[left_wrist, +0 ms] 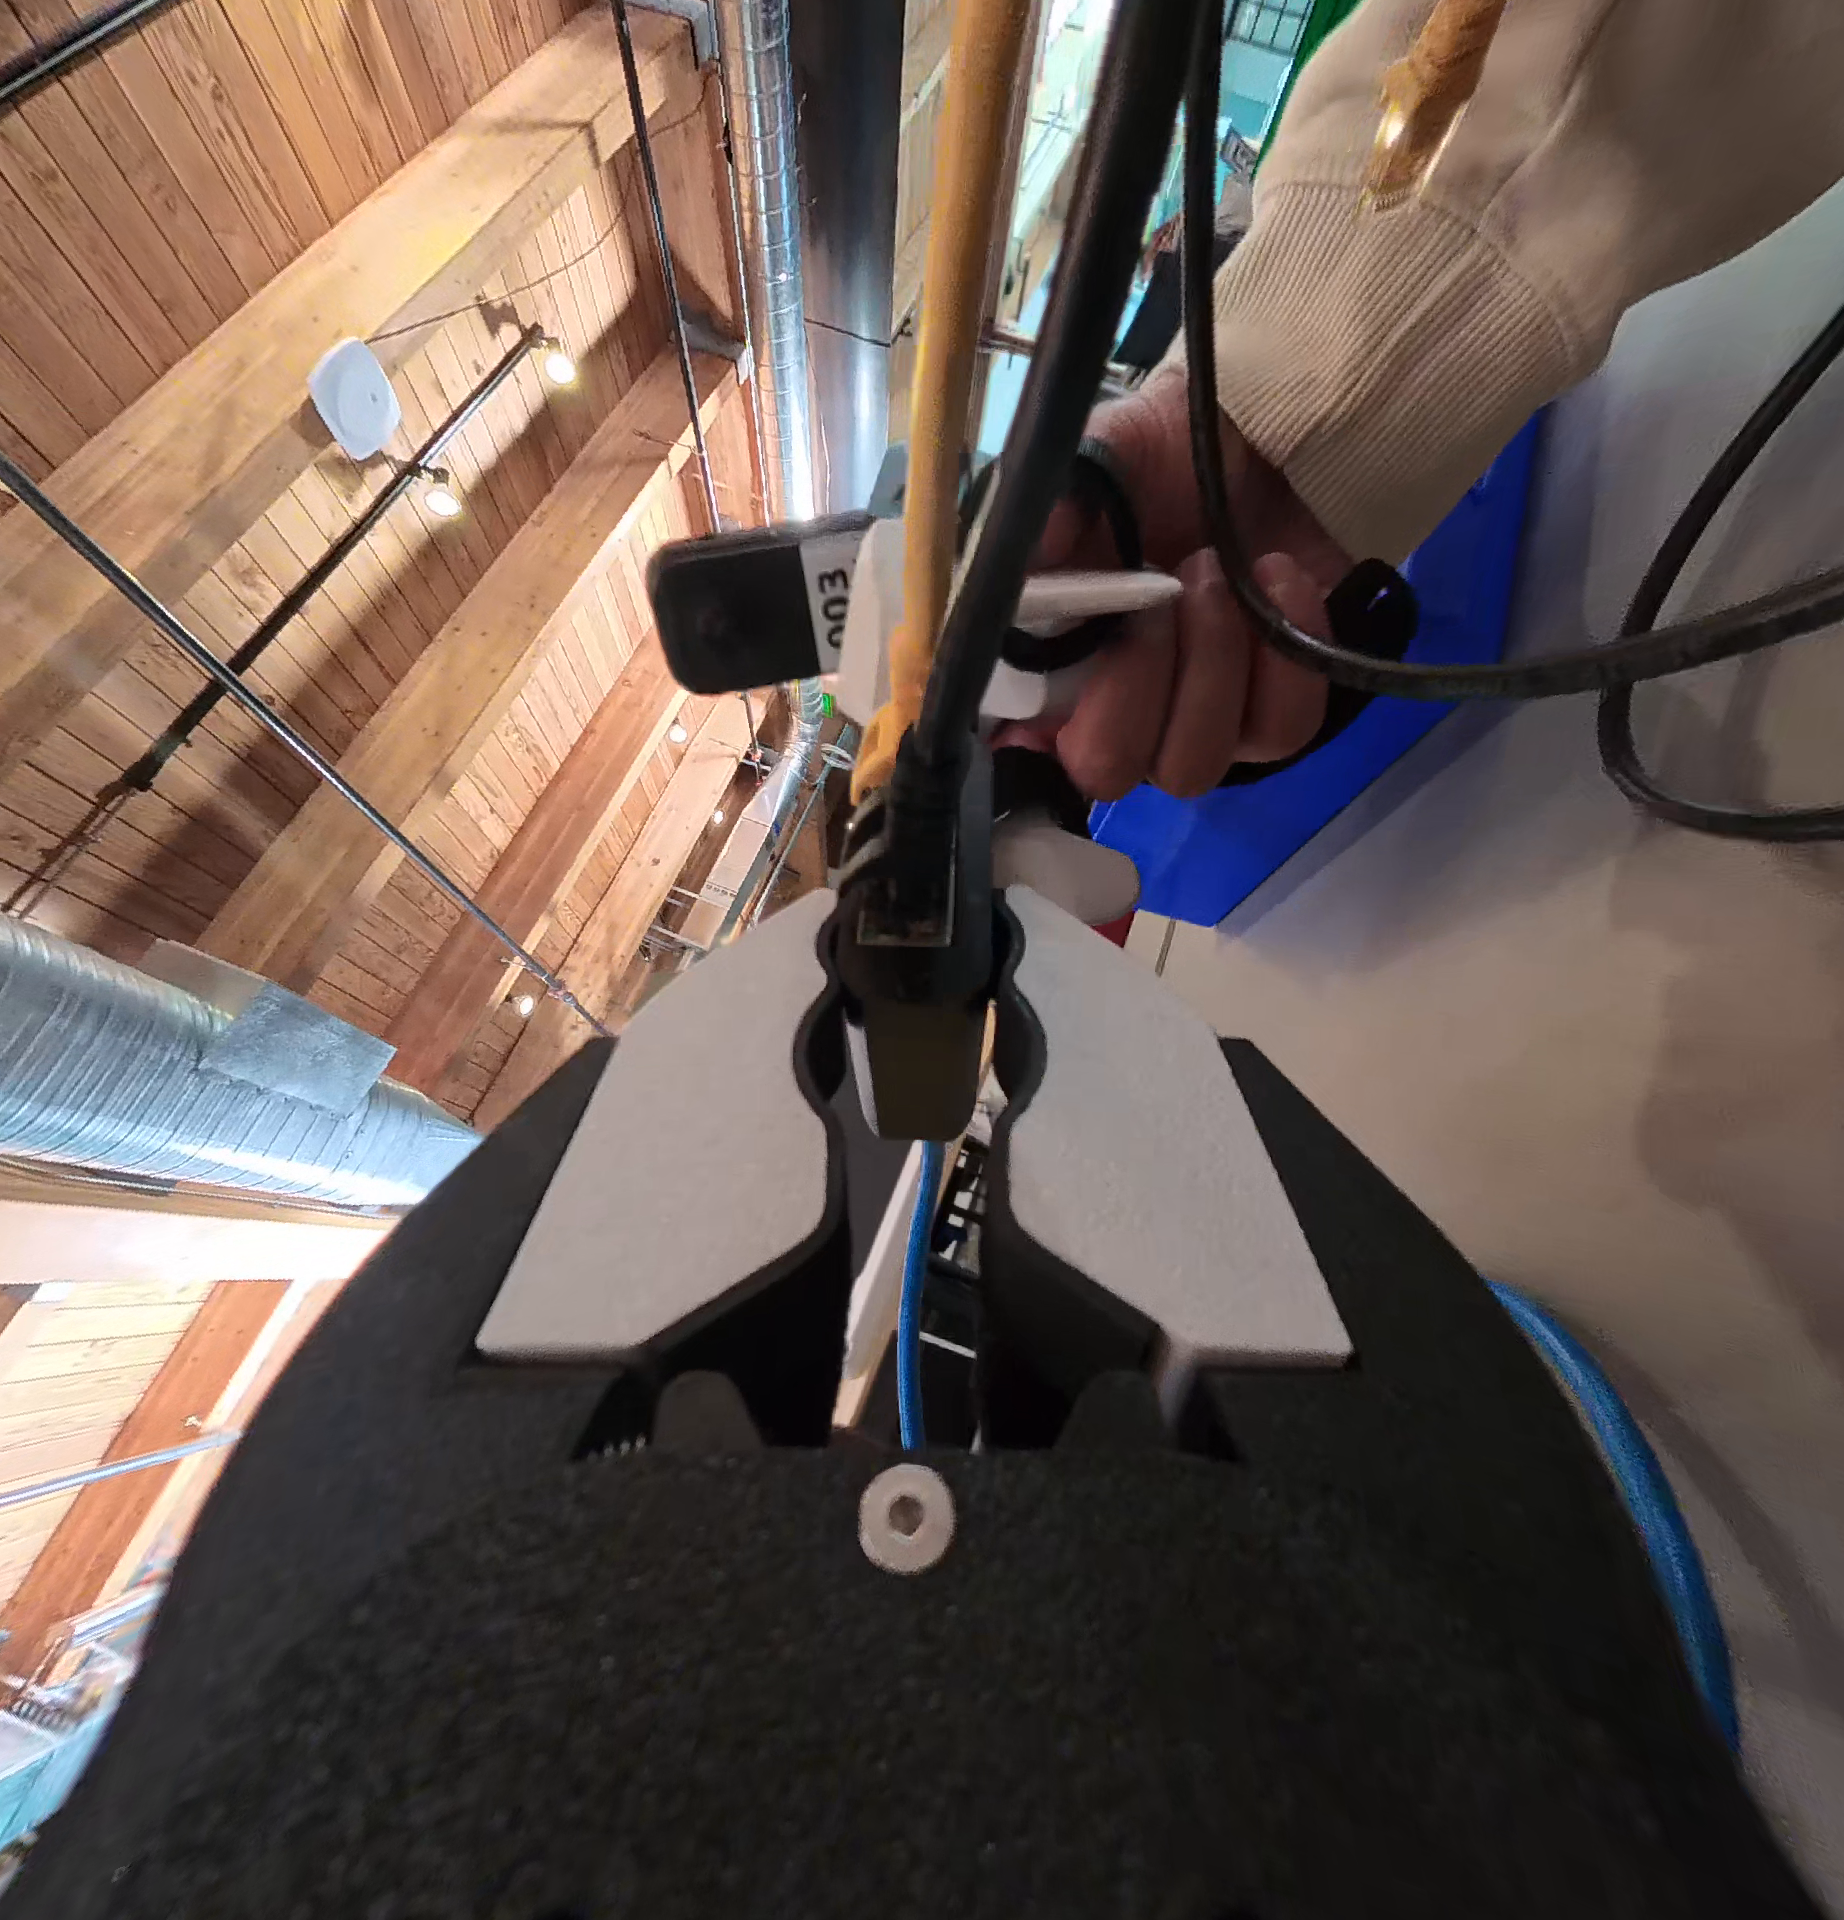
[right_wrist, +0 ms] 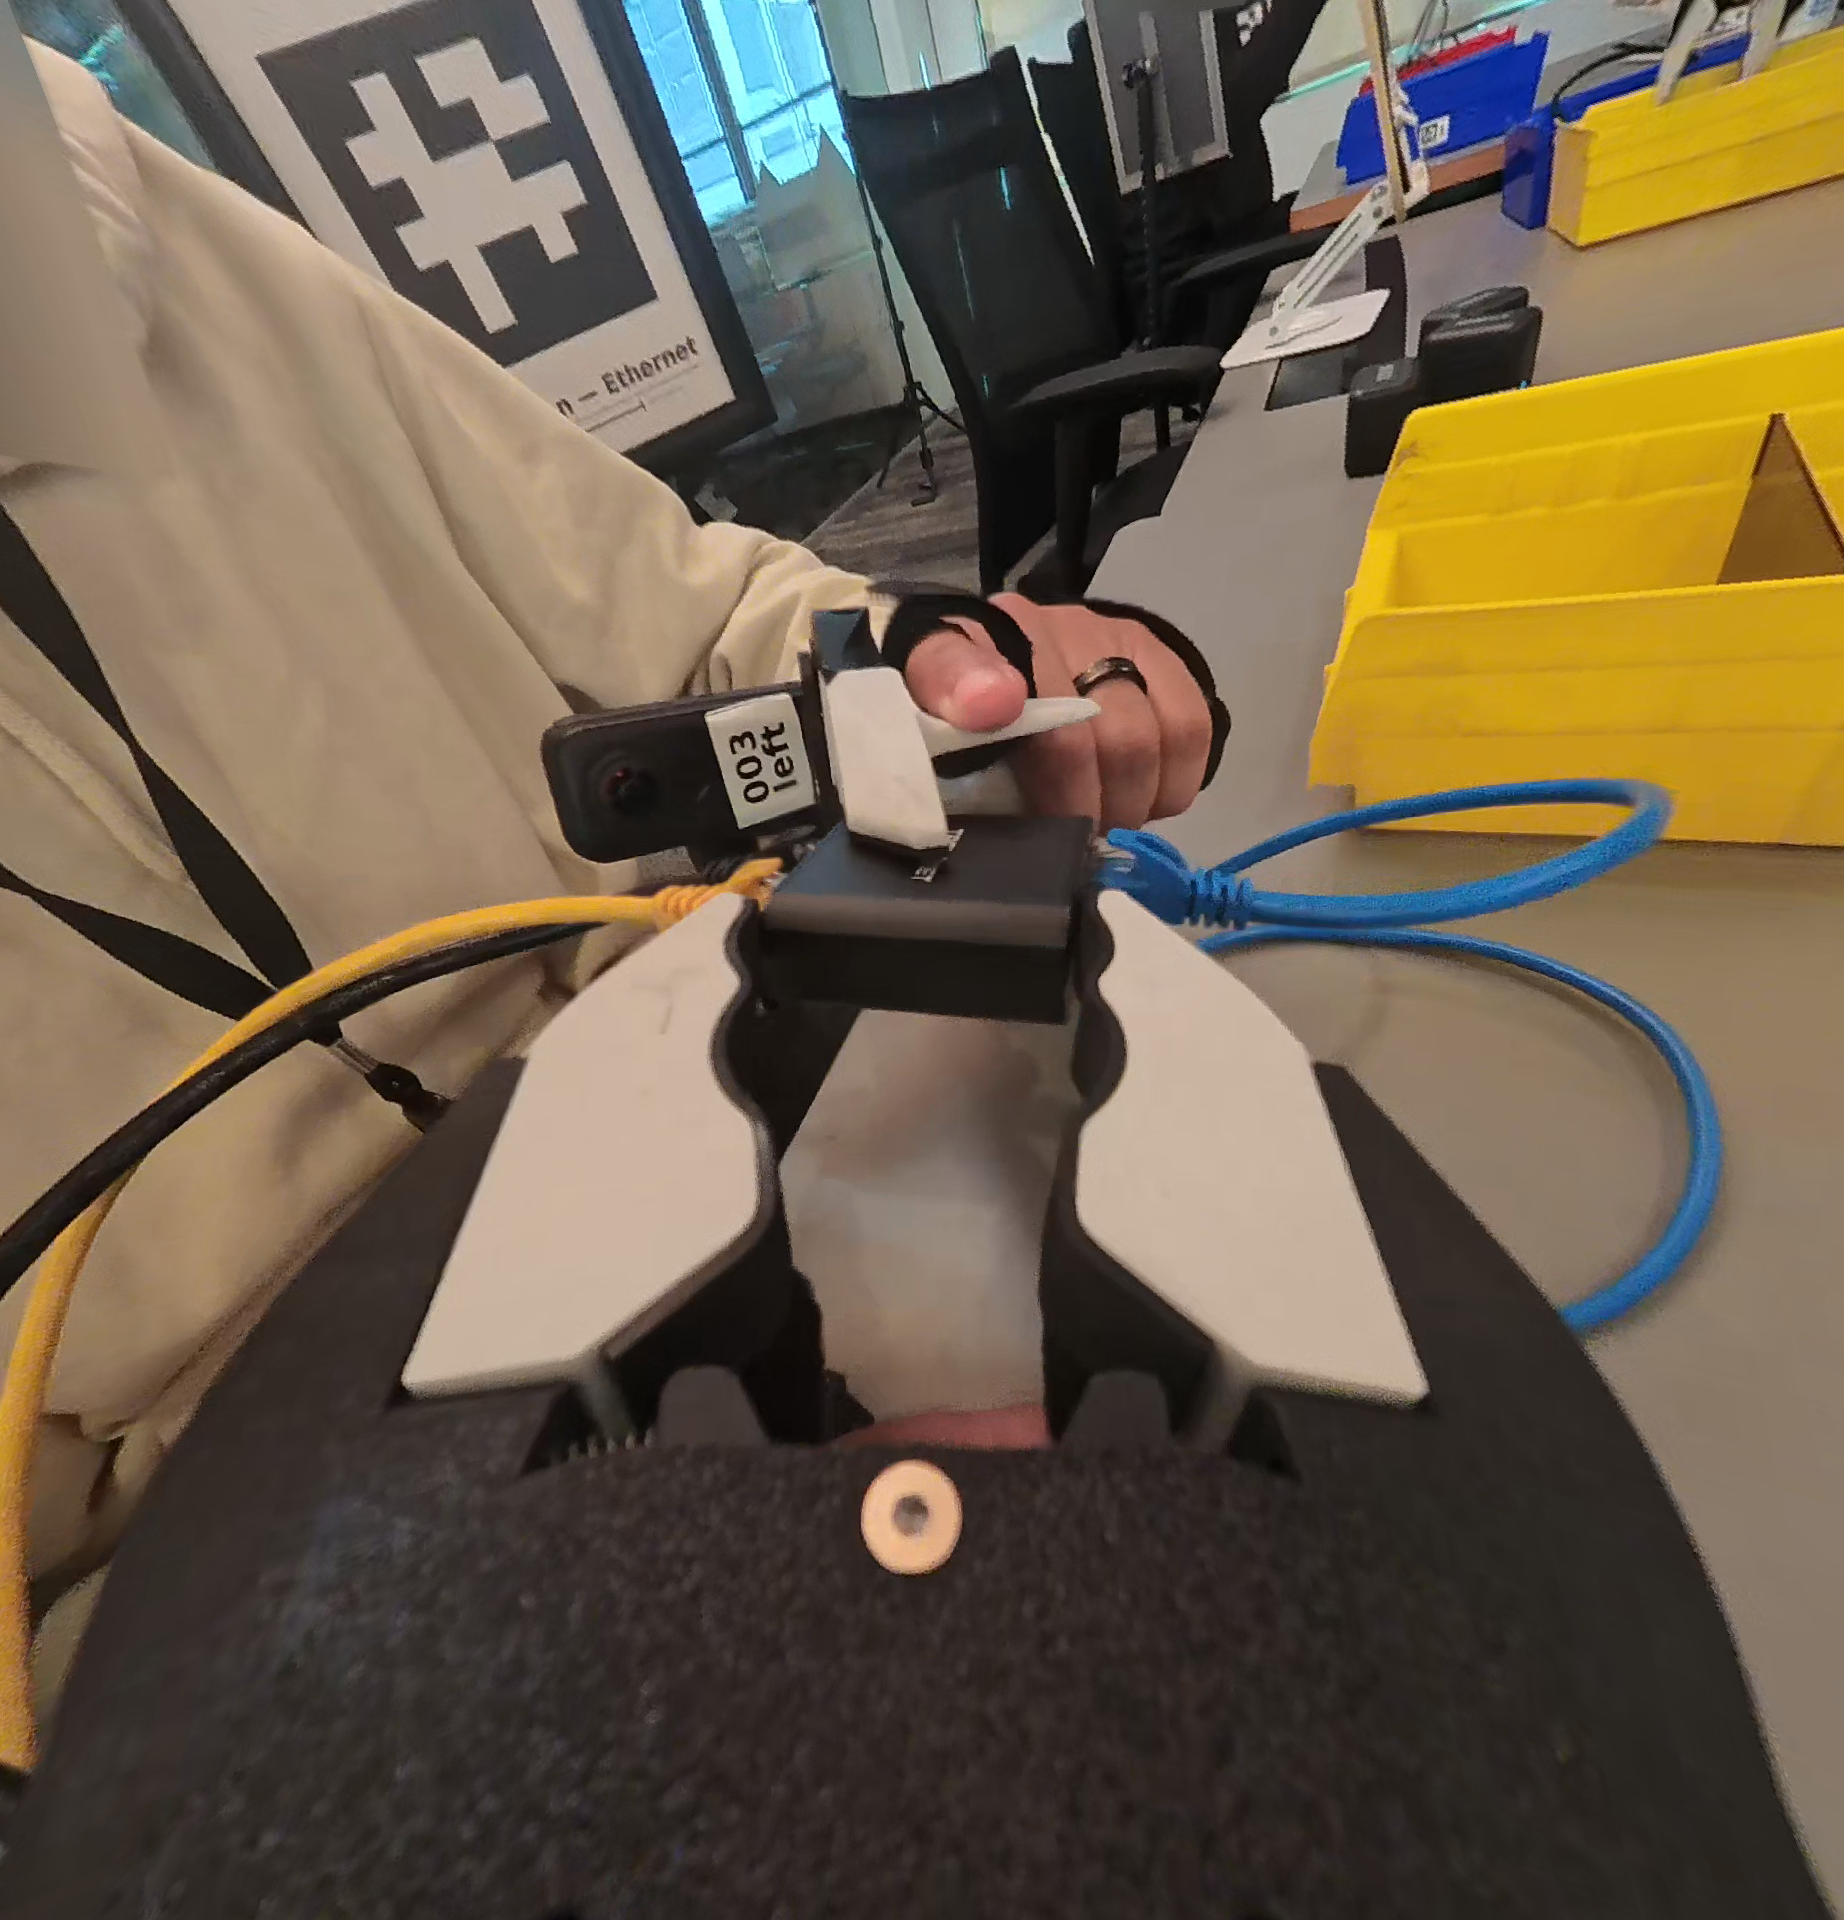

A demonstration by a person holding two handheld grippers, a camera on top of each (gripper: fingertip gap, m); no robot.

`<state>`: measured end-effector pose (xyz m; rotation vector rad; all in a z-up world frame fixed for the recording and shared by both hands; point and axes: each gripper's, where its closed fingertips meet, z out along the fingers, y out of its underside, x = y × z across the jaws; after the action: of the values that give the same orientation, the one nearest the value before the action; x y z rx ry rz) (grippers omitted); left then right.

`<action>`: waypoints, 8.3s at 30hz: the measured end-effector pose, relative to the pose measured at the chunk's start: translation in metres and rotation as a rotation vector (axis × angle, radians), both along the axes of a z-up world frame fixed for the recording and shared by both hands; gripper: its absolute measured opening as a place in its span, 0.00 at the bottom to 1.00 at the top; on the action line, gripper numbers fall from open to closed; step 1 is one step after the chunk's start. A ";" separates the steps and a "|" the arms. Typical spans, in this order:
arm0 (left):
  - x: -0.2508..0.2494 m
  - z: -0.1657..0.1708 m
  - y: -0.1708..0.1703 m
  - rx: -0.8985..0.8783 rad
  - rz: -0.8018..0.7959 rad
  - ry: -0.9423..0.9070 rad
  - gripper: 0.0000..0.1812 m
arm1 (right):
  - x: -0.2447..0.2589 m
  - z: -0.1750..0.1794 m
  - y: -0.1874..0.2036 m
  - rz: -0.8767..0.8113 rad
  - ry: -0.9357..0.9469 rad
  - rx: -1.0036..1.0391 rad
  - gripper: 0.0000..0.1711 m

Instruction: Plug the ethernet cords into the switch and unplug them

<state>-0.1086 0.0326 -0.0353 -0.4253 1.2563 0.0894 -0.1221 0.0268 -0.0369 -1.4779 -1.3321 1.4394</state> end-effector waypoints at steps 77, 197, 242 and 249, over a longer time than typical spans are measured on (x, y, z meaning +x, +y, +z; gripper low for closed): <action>-0.086 -0.012 0.033 -0.531 0.397 -0.199 0.05 | 0.368 -0.066 0.174 -1.425 -1.298 -0.048 0.25; -0.253 -0.098 0.060 -1.335 0.771 -0.410 0.21 | 0.242 -0.061 -0.038 -1.304 -0.185 0.041 0.32; 0.027 -0.075 0.073 -1.350 0.598 -0.343 0.02 | 0.219 -0.077 0.004 -2.059 -0.337 -0.063 0.01; -0.064 -0.057 0.105 -1.267 0.711 -0.494 0.02 | 0.138 -0.057 0.058 -1.966 -0.292 0.098 0.02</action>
<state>-0.1728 0.1378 -0.0922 -1.8538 0.4787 -0.2239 0.0162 0.0843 -0.0934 -1.8207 0.2953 -0.1601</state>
